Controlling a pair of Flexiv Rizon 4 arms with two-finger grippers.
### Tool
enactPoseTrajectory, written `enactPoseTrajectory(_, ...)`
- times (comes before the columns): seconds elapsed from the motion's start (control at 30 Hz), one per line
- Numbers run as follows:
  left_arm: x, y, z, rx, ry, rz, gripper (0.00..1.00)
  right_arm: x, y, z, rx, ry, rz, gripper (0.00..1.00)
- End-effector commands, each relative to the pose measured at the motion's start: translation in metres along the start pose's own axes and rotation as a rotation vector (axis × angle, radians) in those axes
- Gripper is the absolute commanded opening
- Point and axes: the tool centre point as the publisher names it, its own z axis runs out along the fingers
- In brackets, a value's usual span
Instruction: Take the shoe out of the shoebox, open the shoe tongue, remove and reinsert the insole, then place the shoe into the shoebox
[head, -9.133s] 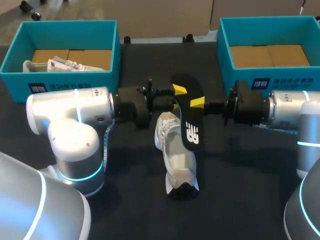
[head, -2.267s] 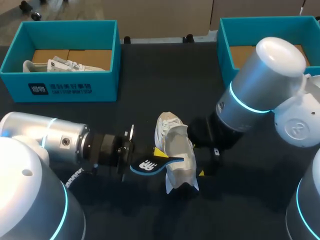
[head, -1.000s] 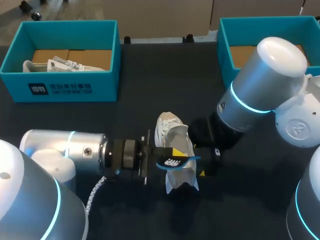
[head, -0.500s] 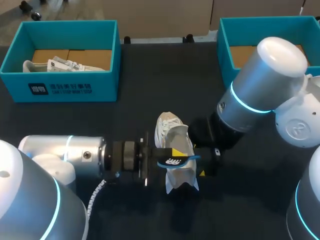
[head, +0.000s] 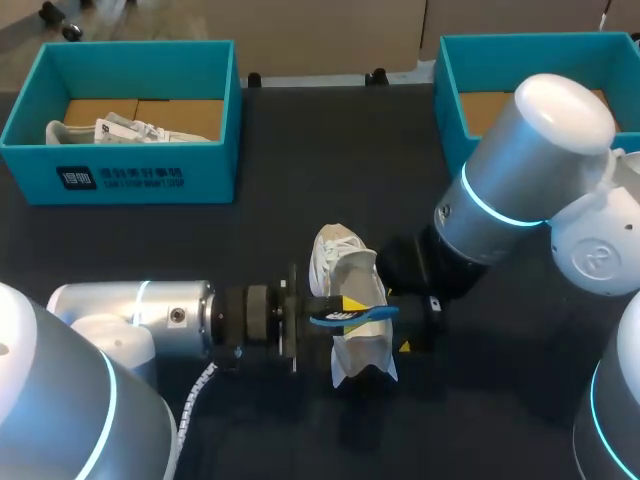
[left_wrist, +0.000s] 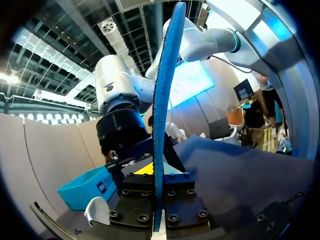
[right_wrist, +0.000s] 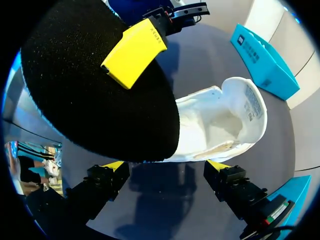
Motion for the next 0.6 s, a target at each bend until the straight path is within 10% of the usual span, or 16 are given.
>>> enactPoseTrajectory(0.03,0.000,0.005,0.009,-0.001,0.006,0.001,0.00,0.001,-0.001,0.001,-0.002,-0.001,-0.001,1.00)
enactPoseTrajectory(0.6,0.001,0.020,0.005,-0.013,-0.011,-0.021,0.00,0.001,-0.001,0.001,-0.002,-0.001,-0.001,1.00)
